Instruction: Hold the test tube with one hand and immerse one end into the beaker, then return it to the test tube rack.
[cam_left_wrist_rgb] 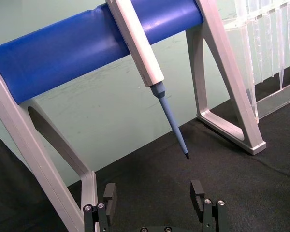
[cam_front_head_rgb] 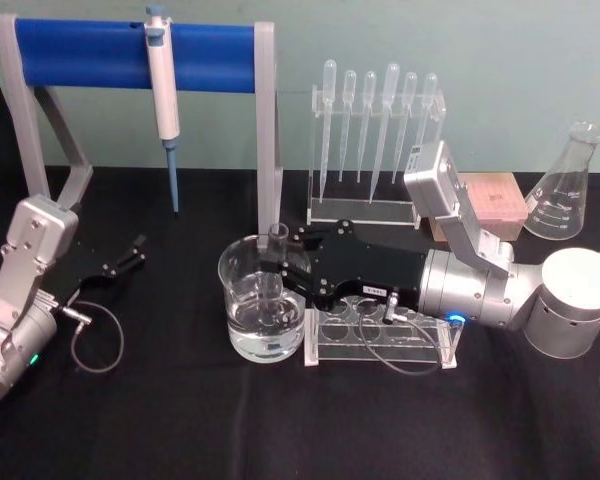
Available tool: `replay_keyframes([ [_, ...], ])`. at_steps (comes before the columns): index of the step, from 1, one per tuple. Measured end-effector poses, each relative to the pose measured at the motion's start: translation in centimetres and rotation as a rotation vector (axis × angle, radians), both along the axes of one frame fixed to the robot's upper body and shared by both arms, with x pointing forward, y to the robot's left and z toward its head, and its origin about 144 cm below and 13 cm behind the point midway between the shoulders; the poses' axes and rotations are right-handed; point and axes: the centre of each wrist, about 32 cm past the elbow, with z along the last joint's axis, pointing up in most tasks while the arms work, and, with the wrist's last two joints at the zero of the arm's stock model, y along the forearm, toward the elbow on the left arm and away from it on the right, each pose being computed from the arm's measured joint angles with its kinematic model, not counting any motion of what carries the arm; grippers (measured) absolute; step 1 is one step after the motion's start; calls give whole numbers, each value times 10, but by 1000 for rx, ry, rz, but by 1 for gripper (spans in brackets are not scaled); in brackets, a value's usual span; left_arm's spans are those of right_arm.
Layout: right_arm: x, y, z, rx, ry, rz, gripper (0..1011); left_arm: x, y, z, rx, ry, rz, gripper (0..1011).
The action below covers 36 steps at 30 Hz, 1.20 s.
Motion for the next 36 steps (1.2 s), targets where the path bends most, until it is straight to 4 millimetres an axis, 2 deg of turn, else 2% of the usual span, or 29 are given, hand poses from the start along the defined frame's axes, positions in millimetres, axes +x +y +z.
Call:
replay_keyframes([
  [36, 0, 0, 1, -1, -1, 0, 234, 0, 0, 0, 0, 0, 0, 1000],
])
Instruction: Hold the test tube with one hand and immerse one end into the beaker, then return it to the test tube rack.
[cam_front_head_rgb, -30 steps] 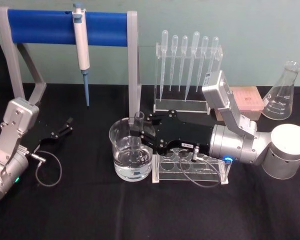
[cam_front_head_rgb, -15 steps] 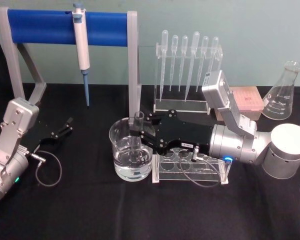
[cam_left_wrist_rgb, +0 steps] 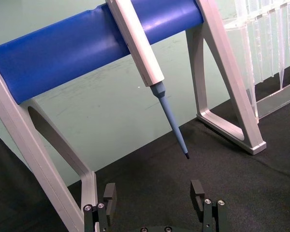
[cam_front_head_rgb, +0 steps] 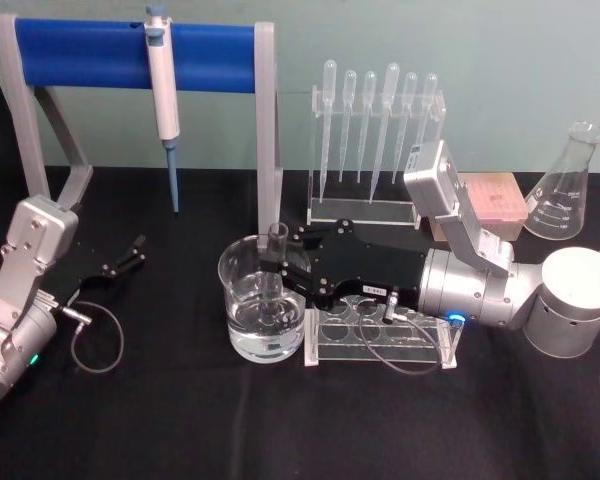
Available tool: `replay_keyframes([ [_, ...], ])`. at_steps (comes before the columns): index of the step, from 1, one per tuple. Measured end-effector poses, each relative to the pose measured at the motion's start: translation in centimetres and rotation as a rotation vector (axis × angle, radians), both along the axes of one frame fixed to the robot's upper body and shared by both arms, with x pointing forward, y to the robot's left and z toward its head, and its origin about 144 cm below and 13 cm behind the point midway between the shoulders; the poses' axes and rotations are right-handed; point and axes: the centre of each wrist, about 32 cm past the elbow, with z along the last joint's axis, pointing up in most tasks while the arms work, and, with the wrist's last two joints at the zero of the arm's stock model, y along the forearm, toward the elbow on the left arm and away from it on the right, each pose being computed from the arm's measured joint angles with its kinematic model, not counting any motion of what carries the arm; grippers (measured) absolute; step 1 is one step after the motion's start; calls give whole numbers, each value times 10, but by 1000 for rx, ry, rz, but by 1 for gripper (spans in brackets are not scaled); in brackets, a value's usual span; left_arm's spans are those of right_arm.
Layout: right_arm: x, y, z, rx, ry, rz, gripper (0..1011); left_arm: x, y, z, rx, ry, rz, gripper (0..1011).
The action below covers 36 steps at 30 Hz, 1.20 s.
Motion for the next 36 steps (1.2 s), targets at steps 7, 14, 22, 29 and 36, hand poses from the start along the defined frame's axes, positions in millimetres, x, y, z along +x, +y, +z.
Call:
replay_keyframes([
  [7, 0, 0, 0, 0, 0, 0, 234, 0, 0, 0, 0, 0, 0, 1000],
  [14, 0, 0, 0, 0, 0, 0, 234, 0, 0, 0, 0, 0, 0, 1000],
  [22, 0, 0, 0, 0, 0, 0, 234, 0, 0, 0, 0, 0, 0, 1000],
  [29, 0, 0, 0, 0, 0, 0, 234, 0, 0, 0, 0, 0, 0, 1000],
  [36, 0, 0, 0, 0, 0, 0, 234, 0, 0, 0, 0, 0, 0, 1000],
])
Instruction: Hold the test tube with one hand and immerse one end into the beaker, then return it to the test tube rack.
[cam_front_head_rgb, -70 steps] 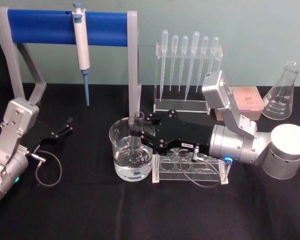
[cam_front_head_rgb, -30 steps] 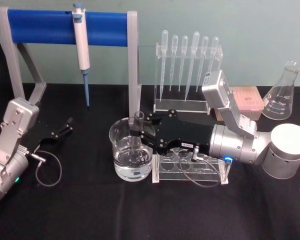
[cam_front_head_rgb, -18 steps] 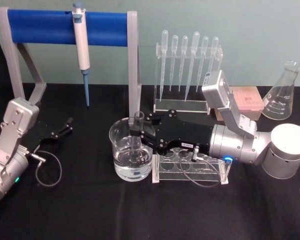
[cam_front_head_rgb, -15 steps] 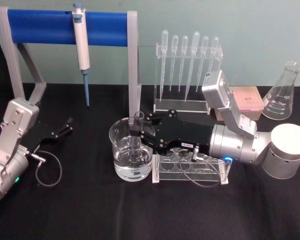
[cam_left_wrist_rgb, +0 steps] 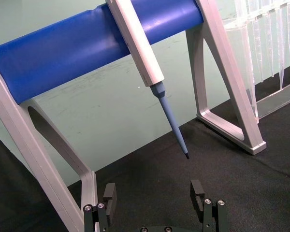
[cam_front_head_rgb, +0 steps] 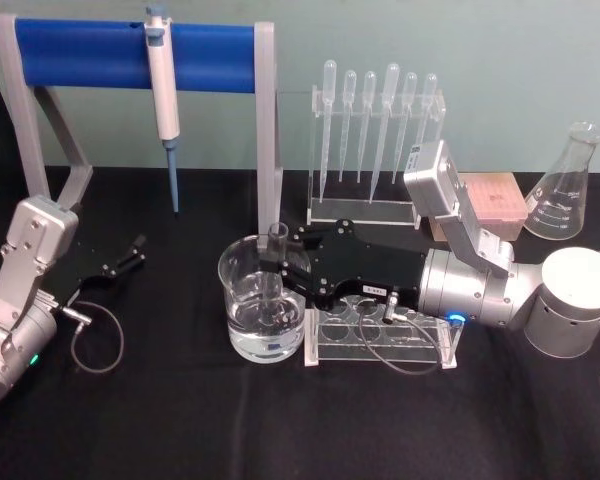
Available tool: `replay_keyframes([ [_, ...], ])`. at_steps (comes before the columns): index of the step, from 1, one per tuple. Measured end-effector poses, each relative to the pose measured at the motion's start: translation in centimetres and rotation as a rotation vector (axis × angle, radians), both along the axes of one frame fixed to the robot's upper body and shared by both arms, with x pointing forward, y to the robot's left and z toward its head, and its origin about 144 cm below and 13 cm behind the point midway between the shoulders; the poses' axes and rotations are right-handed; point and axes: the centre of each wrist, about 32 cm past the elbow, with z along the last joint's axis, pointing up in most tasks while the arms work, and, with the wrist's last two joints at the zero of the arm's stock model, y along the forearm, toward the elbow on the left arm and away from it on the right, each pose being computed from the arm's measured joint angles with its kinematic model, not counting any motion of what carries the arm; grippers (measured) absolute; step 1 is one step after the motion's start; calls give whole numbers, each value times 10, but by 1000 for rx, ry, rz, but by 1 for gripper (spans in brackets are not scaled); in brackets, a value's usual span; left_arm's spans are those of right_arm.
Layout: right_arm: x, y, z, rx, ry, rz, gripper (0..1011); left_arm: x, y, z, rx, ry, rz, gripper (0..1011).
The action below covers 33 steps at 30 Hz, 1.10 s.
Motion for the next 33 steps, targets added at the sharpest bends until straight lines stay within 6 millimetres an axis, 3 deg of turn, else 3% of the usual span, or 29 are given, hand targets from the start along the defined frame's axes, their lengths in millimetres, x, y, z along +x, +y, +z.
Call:
replay_keyframes([
  [33, 0, 0, 0, 0, 0, 0, 234, 0, 0, 0, 0, 0, 0, 1000],
])
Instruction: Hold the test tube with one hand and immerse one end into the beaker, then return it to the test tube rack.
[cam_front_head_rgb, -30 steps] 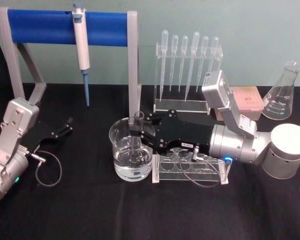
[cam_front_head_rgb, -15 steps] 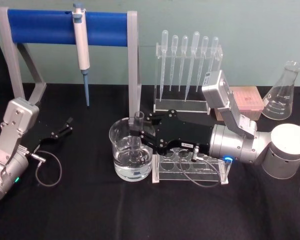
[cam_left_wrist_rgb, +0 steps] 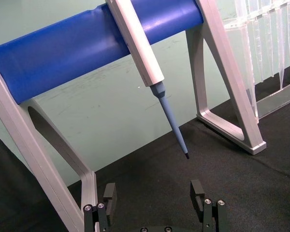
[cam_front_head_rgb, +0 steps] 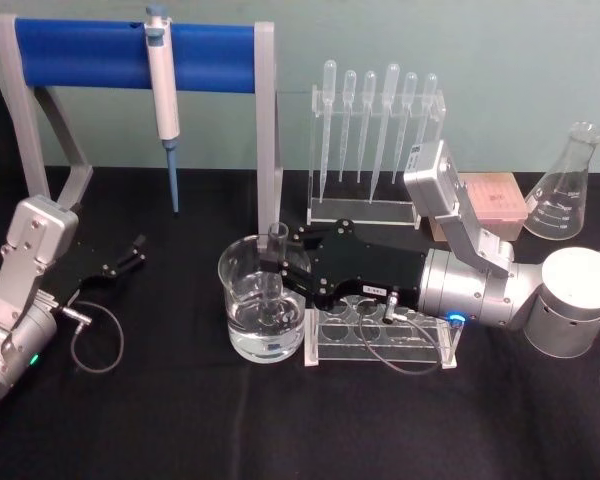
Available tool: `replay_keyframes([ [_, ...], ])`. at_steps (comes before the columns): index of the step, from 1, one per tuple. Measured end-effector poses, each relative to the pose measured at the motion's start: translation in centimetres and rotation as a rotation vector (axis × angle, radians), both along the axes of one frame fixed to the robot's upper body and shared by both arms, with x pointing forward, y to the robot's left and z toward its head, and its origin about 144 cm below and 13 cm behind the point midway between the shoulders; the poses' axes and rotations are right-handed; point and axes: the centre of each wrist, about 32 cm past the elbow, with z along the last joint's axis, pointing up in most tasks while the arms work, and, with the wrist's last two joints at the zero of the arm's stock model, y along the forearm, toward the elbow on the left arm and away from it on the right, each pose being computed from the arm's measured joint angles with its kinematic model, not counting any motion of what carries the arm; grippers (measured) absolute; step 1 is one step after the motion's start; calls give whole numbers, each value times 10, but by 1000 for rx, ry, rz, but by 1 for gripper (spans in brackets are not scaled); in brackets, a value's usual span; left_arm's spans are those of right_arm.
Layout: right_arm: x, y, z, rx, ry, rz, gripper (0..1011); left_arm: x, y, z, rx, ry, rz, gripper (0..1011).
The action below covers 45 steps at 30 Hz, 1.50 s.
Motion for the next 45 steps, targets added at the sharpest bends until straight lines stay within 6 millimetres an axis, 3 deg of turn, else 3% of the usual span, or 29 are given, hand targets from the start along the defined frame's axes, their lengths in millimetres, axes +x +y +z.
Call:
replay_keyframes([
  [45, 0, 0, 0, 0, 0, 0, 234, 0, 0, 0, 0, 0, 0, 1000],
])
